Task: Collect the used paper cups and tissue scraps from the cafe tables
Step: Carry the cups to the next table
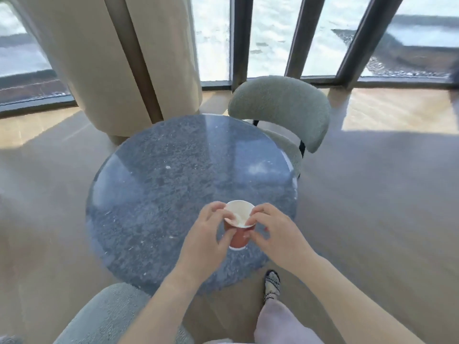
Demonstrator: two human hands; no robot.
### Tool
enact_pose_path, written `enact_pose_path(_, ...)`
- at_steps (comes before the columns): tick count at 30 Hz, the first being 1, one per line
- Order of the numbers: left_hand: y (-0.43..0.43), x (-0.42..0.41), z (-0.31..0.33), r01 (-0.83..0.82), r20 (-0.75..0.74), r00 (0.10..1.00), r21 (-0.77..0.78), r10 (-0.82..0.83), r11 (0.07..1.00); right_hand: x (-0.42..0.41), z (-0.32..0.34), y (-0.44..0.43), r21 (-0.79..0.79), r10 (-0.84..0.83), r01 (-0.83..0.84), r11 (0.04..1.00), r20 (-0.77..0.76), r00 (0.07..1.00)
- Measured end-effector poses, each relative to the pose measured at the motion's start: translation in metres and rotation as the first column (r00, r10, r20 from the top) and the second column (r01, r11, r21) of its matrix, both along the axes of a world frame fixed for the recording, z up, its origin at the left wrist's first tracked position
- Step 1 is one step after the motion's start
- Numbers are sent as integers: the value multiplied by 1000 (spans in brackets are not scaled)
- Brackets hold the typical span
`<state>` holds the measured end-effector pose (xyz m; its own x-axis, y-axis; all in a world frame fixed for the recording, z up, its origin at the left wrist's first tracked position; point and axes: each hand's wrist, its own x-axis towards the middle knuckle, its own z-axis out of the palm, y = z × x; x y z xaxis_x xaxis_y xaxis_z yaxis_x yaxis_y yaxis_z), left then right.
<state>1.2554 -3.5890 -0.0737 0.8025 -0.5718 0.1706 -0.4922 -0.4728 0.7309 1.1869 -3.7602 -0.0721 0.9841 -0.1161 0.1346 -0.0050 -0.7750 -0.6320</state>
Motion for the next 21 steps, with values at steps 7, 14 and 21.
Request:
enact_pose_path(7,-41,-48,-2,199,-172,965,-22,-199,980,-88,21,-18,23,-315,315,949,29,949)
enact_pose_path(14,-110,-117,9,493,-247,833,-69,-494,867,-193,30,-43,37,-590,589,807,31,806)
enact_pose_path(21,-174,-230,23,712,-275,654,-89,-704,696,-327,37,-59,56,-791,789,612,60,609)
